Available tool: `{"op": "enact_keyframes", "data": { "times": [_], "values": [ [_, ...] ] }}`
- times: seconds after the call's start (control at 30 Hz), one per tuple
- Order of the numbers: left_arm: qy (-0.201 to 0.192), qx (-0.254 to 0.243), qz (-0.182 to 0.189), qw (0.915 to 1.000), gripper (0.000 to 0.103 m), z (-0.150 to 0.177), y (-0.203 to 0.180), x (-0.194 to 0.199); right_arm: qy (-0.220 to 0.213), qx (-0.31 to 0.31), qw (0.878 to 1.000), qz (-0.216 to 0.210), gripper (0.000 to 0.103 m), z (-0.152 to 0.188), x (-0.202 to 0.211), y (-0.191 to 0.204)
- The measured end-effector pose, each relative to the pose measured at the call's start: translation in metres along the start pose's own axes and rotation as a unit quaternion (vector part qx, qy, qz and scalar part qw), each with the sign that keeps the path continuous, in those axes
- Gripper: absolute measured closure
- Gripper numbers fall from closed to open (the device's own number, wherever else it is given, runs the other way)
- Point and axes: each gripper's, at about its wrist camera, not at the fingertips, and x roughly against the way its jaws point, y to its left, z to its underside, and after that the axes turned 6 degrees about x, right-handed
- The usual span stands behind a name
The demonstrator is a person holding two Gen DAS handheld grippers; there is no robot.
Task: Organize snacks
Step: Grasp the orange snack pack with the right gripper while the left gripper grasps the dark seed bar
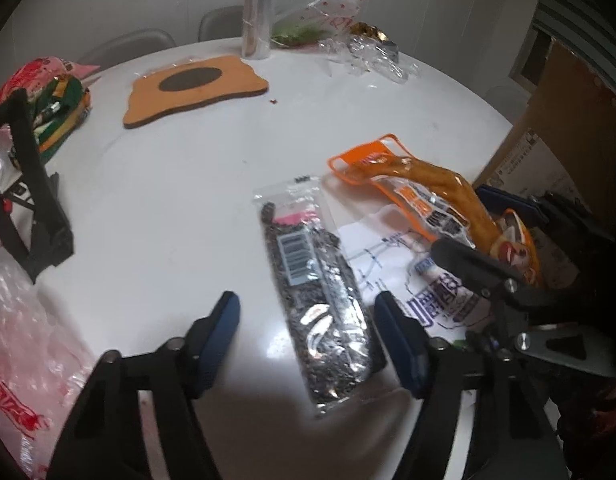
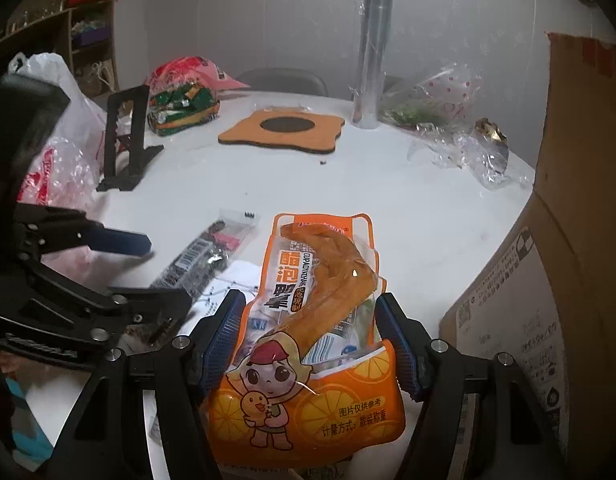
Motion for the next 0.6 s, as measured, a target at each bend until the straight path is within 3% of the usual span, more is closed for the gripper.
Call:
{"op": "enact_keyframes", "data": {
  "times": [0.07,0.2,0.6],
  "values": [
    [-0.002,-0.010,-0.003,0.9999,0.044,0.001,-0.005,-0.001,0.001,-0.006,1.000,-0.007,0.039,-0.001,-0.001,-0.001],
    [-0.003,-0.008,-0.003,1.0000,0.058,-0.002,-0.008,-0.003,-0.004,-0.011,1.000,-0.008,0.039,-0.002,0.000,-0.001],
    [-0.023,-0.008,-0.013,0.9996,0.062,-0.004,0.004,0.010,-0.020,-0.014,1.000,-0.015,0.039,-0.004,0.007,-0.002]
  ]
}}
